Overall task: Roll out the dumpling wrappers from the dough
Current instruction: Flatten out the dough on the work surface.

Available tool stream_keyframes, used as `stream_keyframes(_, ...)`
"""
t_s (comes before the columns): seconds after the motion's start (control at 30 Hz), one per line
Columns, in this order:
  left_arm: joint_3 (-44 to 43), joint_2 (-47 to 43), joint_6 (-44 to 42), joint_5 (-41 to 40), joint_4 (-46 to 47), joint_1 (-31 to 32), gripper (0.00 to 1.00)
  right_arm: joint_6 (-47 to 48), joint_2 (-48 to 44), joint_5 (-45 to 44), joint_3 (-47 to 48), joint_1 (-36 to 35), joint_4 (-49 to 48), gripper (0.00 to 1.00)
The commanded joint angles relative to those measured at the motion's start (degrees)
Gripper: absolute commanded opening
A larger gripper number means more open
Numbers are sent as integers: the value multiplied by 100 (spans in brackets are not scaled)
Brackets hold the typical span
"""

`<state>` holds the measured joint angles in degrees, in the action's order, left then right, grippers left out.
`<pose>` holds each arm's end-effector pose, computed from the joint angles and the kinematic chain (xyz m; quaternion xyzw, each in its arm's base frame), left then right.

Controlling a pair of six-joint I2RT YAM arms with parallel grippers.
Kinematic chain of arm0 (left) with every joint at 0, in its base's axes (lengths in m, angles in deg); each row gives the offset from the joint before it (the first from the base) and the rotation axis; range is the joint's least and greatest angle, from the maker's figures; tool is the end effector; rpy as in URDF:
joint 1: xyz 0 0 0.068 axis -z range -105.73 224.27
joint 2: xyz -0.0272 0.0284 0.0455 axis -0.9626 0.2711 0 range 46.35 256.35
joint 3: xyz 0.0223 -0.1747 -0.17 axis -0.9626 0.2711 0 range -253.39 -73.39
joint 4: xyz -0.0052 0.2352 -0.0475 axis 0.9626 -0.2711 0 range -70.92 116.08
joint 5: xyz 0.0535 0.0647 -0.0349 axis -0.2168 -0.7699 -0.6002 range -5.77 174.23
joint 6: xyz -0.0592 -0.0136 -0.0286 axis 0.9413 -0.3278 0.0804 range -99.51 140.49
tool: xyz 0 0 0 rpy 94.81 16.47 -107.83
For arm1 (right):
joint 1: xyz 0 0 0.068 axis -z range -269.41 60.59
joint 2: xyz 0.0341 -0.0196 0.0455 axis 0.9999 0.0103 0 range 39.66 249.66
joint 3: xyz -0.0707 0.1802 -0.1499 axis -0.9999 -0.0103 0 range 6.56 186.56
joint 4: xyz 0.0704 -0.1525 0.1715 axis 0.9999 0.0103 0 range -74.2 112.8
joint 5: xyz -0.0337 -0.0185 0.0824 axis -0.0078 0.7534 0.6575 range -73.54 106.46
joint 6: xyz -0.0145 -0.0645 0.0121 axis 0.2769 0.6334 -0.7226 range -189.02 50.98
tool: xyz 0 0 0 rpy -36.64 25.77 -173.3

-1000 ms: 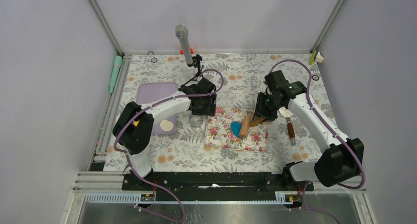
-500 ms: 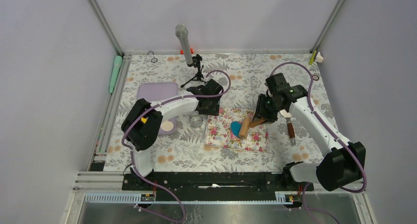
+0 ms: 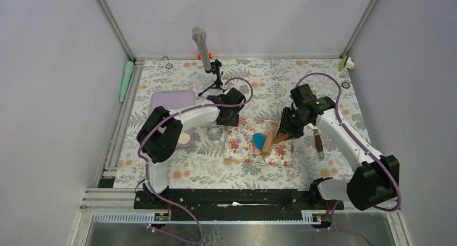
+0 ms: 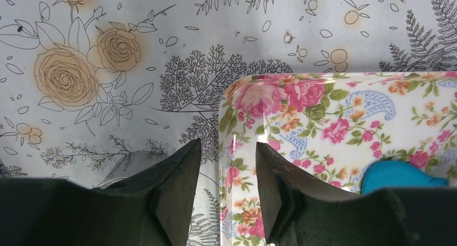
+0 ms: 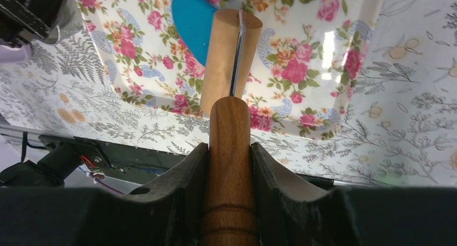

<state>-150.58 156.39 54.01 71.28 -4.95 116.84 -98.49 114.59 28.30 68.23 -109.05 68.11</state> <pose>0.2842 -0.2449 0.1509 0.0510 0.9669 -0.0519 0.2445 0.2233 0.0914 0.2327 0.0616 0.9704 0.1791 0.1495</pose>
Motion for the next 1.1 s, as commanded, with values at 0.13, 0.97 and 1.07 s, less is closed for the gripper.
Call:
stream_keyframes(0.13, 51, 232, 45, -42, 233, -12, 39, -293, -114, 62, -427, -50, -543, 0)
stream_keyframes(0.97, 363, 108, 131, 265, 353, -190, 0, -852, -699, -1658, -1287, -107, -235, 0)
stream_keyframes(1.07, 397, 74, 90, 180, 369, -197, 0, -779, -828, -1728, -1240, -40, 42, 0)
